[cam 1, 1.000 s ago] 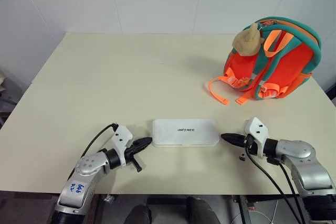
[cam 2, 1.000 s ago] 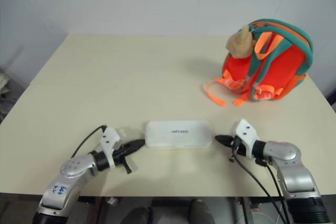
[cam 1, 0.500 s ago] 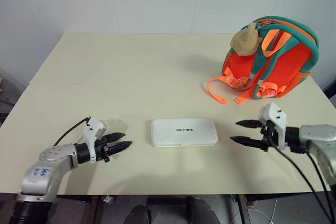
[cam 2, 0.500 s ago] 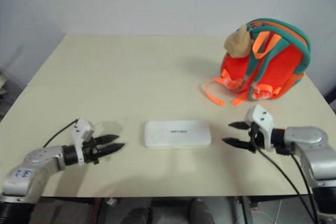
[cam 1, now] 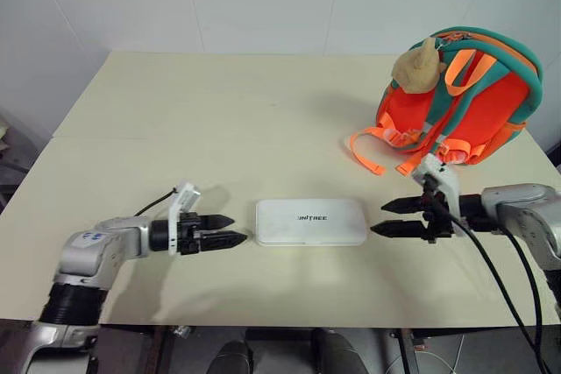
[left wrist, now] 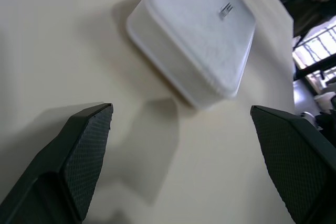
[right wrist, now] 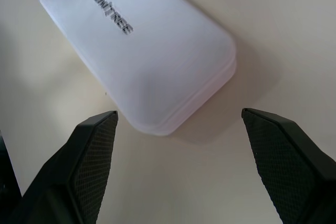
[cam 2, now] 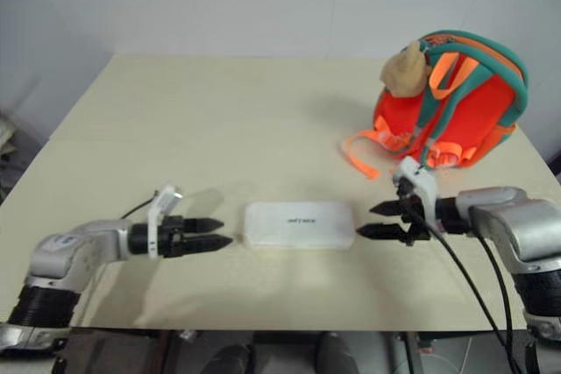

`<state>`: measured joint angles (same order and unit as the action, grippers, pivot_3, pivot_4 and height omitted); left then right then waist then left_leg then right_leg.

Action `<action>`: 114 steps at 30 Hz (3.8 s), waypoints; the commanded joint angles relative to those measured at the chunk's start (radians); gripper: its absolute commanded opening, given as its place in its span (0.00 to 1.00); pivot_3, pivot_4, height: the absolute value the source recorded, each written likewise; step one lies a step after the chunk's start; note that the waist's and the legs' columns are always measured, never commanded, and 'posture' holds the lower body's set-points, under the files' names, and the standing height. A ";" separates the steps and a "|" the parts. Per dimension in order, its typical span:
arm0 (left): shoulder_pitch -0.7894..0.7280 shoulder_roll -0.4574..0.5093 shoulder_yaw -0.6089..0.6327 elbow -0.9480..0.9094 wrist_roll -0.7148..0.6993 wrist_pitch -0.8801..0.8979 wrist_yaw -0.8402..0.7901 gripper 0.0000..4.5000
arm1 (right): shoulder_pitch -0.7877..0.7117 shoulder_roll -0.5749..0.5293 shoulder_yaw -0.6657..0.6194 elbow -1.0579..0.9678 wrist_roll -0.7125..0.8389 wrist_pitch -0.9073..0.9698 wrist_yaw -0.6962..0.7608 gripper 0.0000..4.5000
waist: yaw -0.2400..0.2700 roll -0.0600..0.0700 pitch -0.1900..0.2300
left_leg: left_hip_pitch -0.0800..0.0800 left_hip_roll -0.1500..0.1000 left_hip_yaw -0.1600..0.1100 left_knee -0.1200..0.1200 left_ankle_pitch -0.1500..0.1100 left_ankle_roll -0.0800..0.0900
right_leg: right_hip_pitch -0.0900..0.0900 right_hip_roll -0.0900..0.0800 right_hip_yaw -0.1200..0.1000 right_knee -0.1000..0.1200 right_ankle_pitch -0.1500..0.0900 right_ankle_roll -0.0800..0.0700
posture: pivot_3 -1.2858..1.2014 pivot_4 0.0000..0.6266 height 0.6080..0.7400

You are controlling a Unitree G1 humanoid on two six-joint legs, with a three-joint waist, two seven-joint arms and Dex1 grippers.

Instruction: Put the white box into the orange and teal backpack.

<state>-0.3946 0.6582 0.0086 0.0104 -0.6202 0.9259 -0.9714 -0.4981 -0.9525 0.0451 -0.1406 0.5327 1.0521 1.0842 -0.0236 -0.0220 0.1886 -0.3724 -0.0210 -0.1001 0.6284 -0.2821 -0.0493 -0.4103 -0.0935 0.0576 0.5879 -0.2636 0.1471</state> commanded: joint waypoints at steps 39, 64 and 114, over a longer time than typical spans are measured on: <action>-0.298 -0.031 -0.229 0.383 0.036 0.310 -0.148 1.00 | -0.086 0.058 0.088 0.009 -0.019 0.009 -0.002 1.00 | 0.000 0.000 0.000 | 0.001 -0.001 0.001 0.001 0.000 0.001 | 0.000 -0.001 0.000 0.001 -0.001 0.003 | 0.52 0.24 1.00; -0.322 -0.177 -0.161 0.239 -0.051 0.561 0.020 1.00 | -0.074 0.123 0.078 -0.059 0.021 0.047 -0.066 1.00 | 0.027 0.001 -0.001 | 0.000 -0.003 0.000 0.001 0.000 0.000 | 0.001 -0.002 0.000 0.002 0.000 0.004 | 0.52 0.24 1.00; -0.073 0.024 0.074 0.020 -0.159 0.294 -0.037 0.28 | -0.333 0.067 -0.320 0.585 -0.211 -0.426 -0.429 1.00 | -0.004 0.001 0.000 | -0.001 -0.002 0.004 0.000 0.000 0.000 | -0.002 -0.001 0.002 0.000 -0.001 0.003 | 0.52 0.24 1.00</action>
<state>-0.4801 0.6767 0.0724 0.0641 -0.7622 1.2201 -1.0109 -0.7929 -0.8896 -0.2811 0.3890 0.3461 0.6911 0.6513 -0.0275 -0.0207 0.1884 -0.3733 -0.0227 -0.0966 0.6282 -0.2824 -0.0494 -0.4121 -0.0950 0.0594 0.5878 -0.2647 0.1497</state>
